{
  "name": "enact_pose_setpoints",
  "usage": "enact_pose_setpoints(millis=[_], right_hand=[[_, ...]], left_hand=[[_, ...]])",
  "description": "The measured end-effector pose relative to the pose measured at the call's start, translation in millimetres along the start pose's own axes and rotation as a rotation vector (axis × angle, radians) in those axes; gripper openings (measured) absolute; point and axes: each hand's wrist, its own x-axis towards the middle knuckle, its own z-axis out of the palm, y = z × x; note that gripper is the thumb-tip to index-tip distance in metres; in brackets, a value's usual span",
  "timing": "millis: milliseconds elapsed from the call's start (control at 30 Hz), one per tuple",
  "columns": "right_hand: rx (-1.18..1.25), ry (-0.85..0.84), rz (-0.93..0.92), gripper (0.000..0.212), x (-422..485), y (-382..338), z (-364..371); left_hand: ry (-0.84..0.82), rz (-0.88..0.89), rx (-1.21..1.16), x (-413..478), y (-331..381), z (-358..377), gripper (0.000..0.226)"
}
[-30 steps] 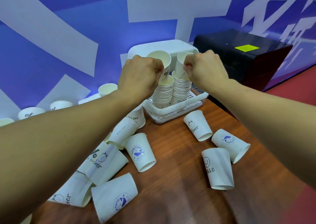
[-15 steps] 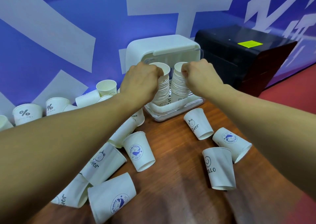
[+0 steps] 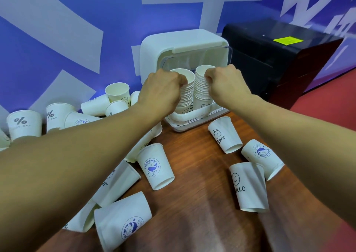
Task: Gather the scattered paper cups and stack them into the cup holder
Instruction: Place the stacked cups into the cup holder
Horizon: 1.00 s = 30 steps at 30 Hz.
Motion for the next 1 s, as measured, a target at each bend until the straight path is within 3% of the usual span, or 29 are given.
enact_pose_setpoints(millis=[367, 633, 767, 1000], right_hand=[[0.010, -0.018, 0.052, 0.014, -5, -2, 1], [0.058, 0.105, -0.012, 0.035, -32, -17, -29], [0.083, 0.091, -0.006, 0.026, -56, -24, -47], [0.055, -0.246, 0.068, 0.030, -115, -20, -58]], left_hand=[[-0.008, 0.013, 0.019, -4, 6, 2, 0.040], [0.121, 0.056, -0.119, -32, 4, -32, 0.032], [-0.006, -0.081, -0.082, -59, 1, -46, 0.029], [-0.344, -0.268, -0.084, -111, 5, -48, 0.036]])
